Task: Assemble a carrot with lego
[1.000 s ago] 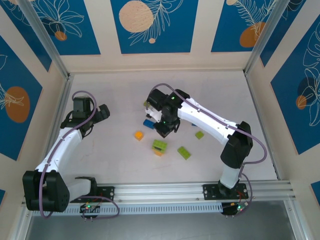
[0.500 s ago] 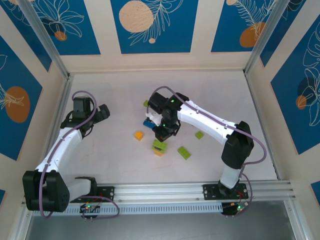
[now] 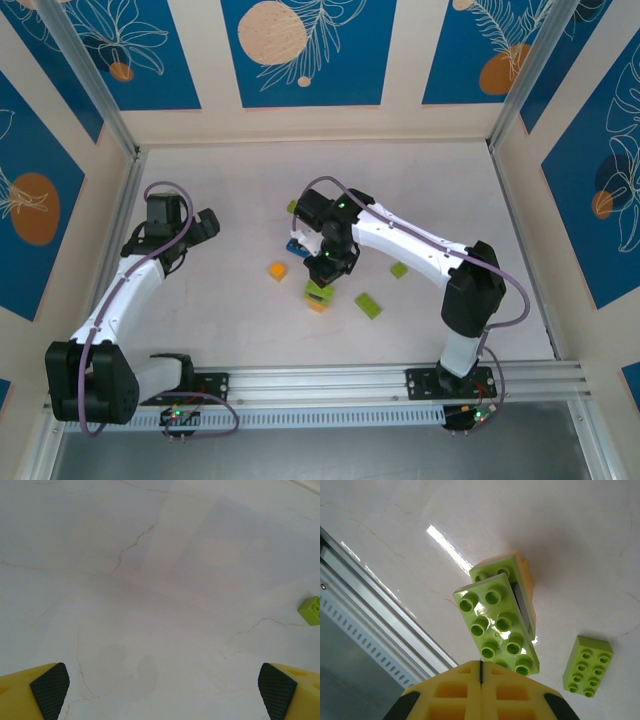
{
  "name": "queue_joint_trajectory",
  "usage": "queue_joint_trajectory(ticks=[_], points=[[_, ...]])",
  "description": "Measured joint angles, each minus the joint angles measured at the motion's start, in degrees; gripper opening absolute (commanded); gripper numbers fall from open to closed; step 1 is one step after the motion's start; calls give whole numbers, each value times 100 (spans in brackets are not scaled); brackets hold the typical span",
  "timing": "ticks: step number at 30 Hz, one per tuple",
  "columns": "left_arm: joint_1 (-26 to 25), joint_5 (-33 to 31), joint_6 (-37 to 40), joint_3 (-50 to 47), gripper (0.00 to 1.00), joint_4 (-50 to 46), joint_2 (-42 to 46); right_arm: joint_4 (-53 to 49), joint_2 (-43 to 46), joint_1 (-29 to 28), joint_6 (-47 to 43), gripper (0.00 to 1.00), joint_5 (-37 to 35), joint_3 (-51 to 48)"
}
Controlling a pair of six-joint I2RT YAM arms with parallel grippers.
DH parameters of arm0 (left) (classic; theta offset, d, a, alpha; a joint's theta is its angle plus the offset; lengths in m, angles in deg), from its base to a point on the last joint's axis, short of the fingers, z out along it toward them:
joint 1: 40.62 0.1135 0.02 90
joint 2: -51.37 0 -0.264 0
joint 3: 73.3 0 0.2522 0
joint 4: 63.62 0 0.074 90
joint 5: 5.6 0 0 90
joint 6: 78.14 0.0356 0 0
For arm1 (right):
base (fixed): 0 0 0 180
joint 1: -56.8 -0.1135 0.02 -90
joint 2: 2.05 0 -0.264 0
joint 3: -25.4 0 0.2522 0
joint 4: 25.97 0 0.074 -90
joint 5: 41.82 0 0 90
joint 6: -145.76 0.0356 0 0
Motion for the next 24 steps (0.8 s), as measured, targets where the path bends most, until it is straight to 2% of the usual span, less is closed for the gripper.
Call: queue_joint_trajectory(ticks=[24], points=[[0, 0, 0, 0, 100, 0, 0, 42, -267, -37, -2, 7, 57, -37]])
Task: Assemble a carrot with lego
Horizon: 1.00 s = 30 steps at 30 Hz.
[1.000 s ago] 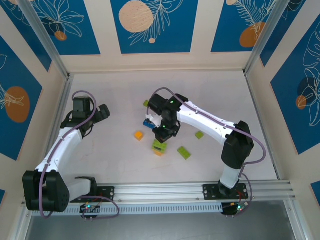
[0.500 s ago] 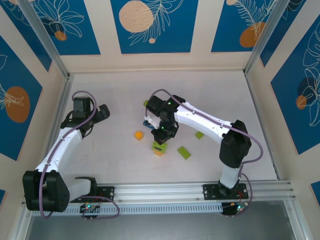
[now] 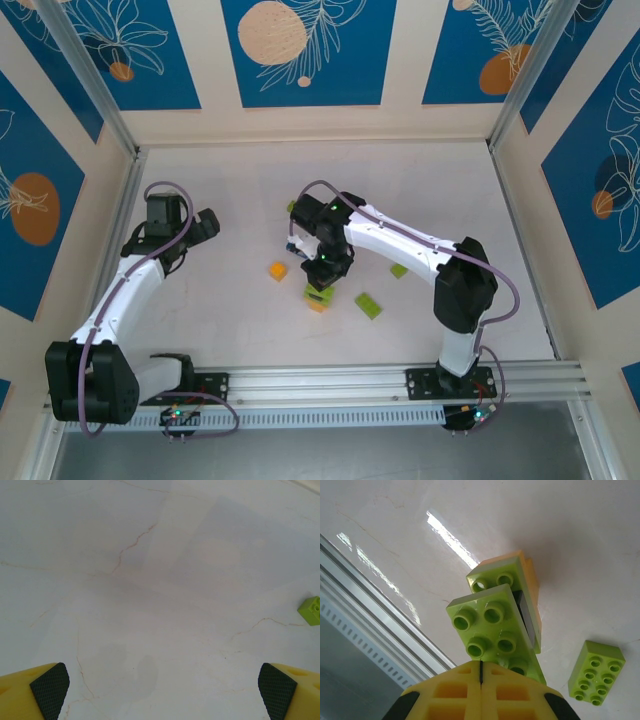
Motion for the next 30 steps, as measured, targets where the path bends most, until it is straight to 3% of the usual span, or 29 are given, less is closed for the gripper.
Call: queue_joint_trajectory(ticks=[30], points=[[0, 0, 0, 0, 100, 0, -2, 83, -136, 7, -46, 9, 221, -20]])
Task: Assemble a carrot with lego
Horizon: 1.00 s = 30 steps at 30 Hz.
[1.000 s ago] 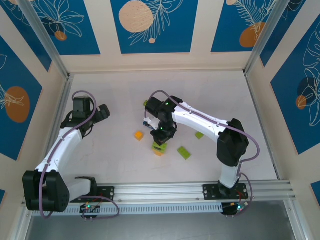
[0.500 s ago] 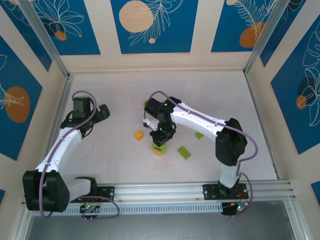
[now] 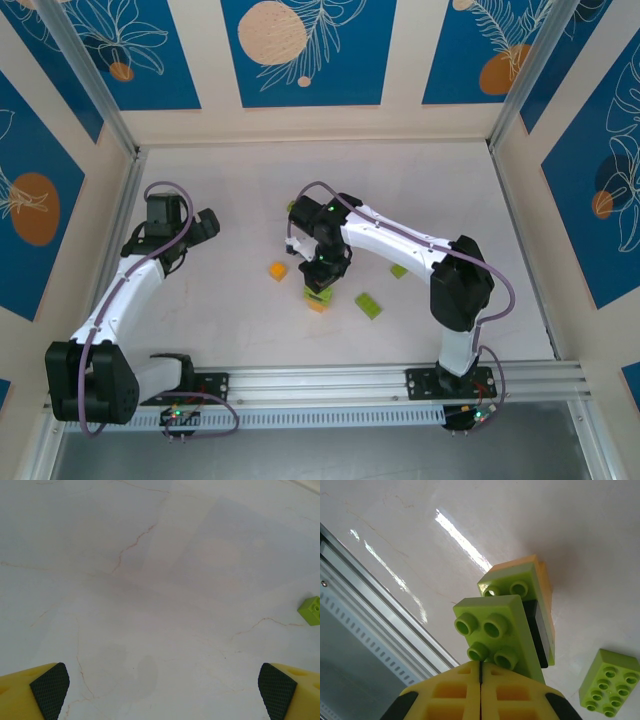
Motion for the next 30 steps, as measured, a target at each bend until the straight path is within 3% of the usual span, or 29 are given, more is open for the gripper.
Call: queue_joint_trajectory(ticks=[30], points=[[0, 0, 0, 0, 100, 0, 0, -146, -57, 85, -149, 10, -179, 144]])
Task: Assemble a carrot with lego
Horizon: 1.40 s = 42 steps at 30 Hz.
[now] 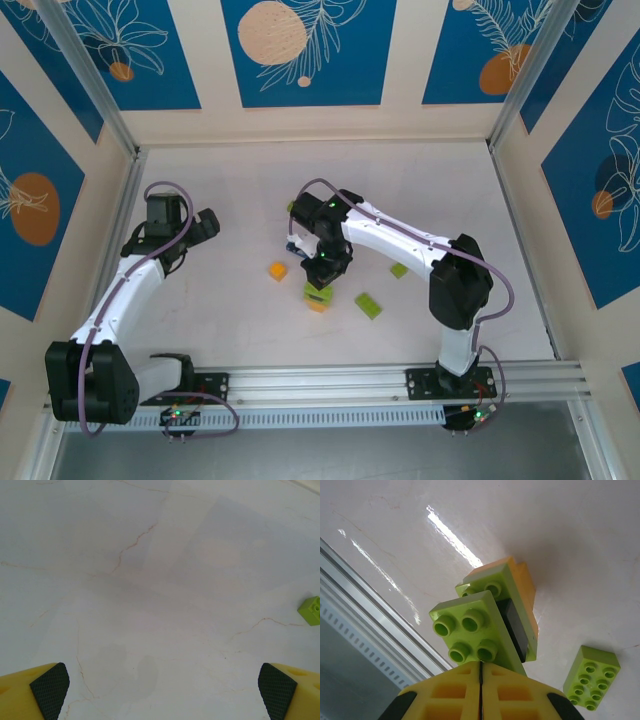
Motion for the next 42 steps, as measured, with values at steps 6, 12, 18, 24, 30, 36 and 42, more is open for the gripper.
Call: queue_joint_trajectory(ticks=[6, 12, 18, 24, 30, 36, 42], points=[[0, 0, 0, 0, 100, 0, 0, -4, -37, -13, 0, 10, -61, -2], [0, 0, 0, 0, 100, 0, 0, -2, -96, -81, 4, 10, -168, 4], [0, 0, 0, 0, 100, 2, 0, 2, -103, -151, 44, 10, -289, 2], [0, 0, 0, 0, 100, 2, 0, 4, -105, -168, 50, 10, -323, -2], [0, 0, 0, 0, 100, 2, 0, -66, -111, -205, 46, 10, -402, 90], [0, 0, 0, 0, 100, 2, 0, -254, -264, -280, -22, 16, -599, 485], [0, 0, 0, 0, 100, 2, 0, -315, -245, -299, -122, 22, -719, 1156]])
